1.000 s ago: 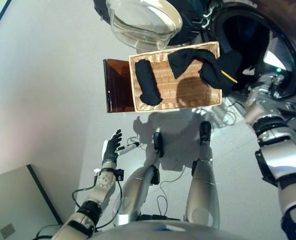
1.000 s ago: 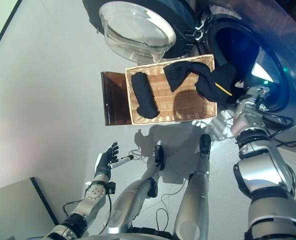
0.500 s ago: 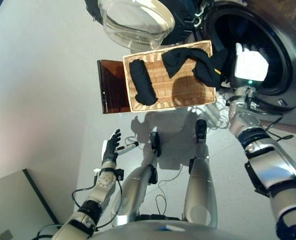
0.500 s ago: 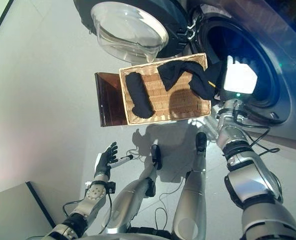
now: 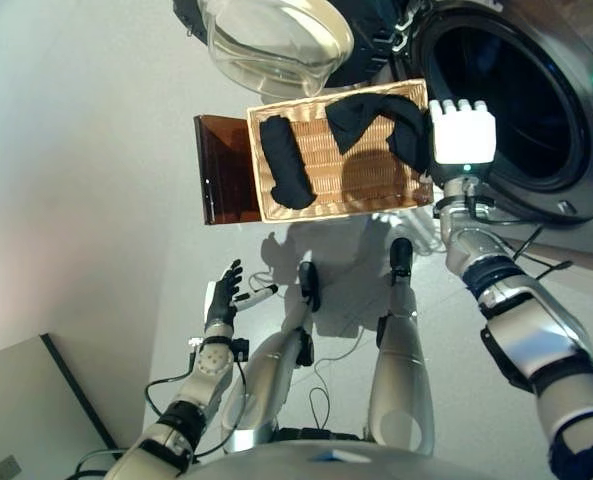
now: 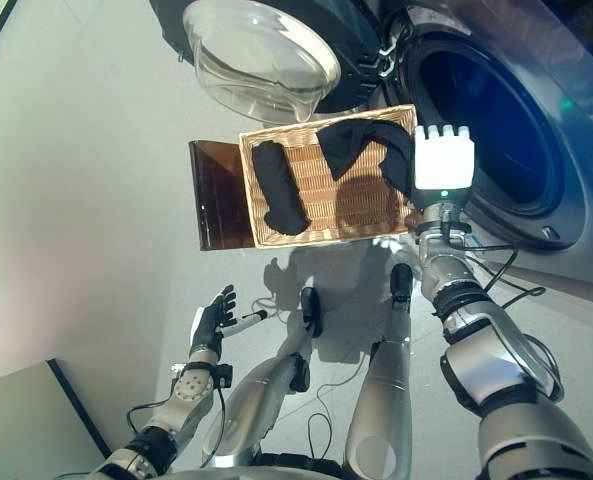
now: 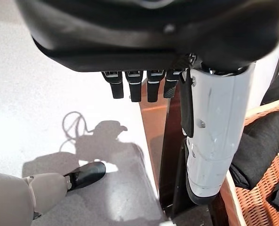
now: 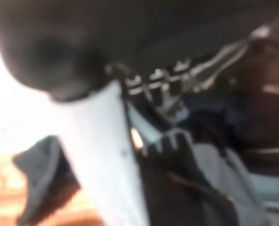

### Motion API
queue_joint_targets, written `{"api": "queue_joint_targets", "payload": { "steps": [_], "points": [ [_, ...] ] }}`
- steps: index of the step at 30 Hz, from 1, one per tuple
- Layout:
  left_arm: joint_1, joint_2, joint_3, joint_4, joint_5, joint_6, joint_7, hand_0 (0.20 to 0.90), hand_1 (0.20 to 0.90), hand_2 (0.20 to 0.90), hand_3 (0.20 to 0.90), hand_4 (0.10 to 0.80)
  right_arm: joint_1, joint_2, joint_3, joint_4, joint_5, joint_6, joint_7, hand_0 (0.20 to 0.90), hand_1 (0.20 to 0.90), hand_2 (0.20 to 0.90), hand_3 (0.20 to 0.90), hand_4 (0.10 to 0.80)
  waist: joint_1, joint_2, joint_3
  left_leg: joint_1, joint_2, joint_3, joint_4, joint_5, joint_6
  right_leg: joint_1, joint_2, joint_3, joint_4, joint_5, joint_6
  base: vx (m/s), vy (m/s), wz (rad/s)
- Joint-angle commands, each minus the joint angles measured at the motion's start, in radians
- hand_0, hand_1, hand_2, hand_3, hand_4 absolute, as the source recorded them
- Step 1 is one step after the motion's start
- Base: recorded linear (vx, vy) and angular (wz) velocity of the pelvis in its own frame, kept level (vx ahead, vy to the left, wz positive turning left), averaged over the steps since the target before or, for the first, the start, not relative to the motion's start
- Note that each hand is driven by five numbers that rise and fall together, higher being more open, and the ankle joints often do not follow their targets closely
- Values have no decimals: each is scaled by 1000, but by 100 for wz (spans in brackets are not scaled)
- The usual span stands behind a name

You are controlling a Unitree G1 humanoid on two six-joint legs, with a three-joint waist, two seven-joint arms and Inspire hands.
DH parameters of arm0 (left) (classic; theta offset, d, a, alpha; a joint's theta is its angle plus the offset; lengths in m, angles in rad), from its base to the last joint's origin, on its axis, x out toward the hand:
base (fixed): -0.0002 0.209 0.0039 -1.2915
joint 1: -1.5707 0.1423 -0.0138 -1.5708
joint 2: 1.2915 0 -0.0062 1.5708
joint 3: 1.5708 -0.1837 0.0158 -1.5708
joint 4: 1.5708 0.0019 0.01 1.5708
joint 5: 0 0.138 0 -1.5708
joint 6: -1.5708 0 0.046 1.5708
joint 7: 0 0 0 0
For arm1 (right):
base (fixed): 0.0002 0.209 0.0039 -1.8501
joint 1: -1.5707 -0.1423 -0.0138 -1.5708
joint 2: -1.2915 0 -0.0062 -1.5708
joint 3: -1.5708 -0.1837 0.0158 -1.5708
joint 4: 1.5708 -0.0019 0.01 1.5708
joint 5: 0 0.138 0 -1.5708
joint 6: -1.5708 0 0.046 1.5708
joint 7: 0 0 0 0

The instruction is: Pick up the clothes and place them into the washing machine

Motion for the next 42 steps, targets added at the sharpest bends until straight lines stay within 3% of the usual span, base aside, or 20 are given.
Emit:
{"api": "queue_joint_targets", "payload": {
  "steps": [1, 19, 20, 21, 22, 24, 25, 26, 42],
  "points": [
    [-1, 45, 26, -1, 3, -67, 29, 900, 900, 900, 900, 800, -172, -31, 58, 20, -54, 9, -15, 900, 900, 900, 900, 800, 35, 18, 0, -45, -17, -24, 25, -7, -91, -52, 64, -22, 212, -195, -48, -17, 1, 6],
    [27, 92, 11, -162, -27, -79, 13, 900, 900, 900, 900, 800, -287, -11, 80, 119, 23, 2, 1, 900, 900, 900, 900, 800, 57, 47, 37, -94, -22, -30, 16, 20, -98, -107, 58, -29, 217, -181, -47, -7, 4, 2],
    [29, 91, 11, -159, -28, -79, 12, 900, 900, 900, 900, 800, -293, -9, 79, 123, 27, 1, 1, 812, 812, 812, 812, 737, 59, 48, 37, -98, -22, -29, 16, 21, -97, -112, 58, -29, 218, -180, -47, 0, 0, 0],
    [28, 90, 13, -158, -29, -79, 13, 900, 900, 900, 900, 800, -300, -7, 80, 126, 30, 0, 1, 774, 774, 774, 774, 710, 61, 49, 37, -102, -23, -29, 15, 23, -97, -117, 57, -29, 219, -178, -47, 0, 0, 0],
    [28, 90, 14, -158, -31, -78, 13, 900, 900, 900, 900, 800, -306, -5, 81, 128, 33, 0, 0, 502, 502, 502, 502, 516, 62, 50, 37, -105, -23, -29, 14, 25, -98, -122, 57, -30, 221, -177, -47, 0, 0, 0],
    [30, 89, 14, -158, -30, -78, 11, 900, 900, 900, 900, 800, -311, -3, 85, 134, 35, -1, 0, 395, 395, 395, 395, 439, 64, 51, 37, -107, -24, -30, 12, 26, -97, -127, 56, -28, 223, -176, -47, -12, 19, 4],
    [30, 88, 14, -158, -31, -79, 10, 900, 900, 900, 900, 800, -313, -3, 84, 135, 35, 0, 0, 230, 230, 230, 230, 322, 63, 51, 37, -108, -25, -29, 11, 27, -97, -129, 56, -26, 224, -176, -46, -11, 19, 4],
    [30, 88, 14, -157, -30, -79, 10, 900, 900, 900, 900, 800, -314, -1, 83, 138, 35, 1, 0, 200, 200, 200, 200, 300, 63, 52, 37, -108, -25, -28, 10, 27, -98, -130, 56, -26, 224, -176, -46, 0, 0, 0],
    [37, 96, 22, -170, -31, -80, 4, 900, 900, 900, 900, 800, -336, -28, 80, 156, 54, 5, -15, 200, 200, 200, 200, 300, 65, 60, 37, -98, -28, -27, 7, 27, -96, -122, 55, -20, 223, -176, -46, 0, 0, 0]
  ]
}}
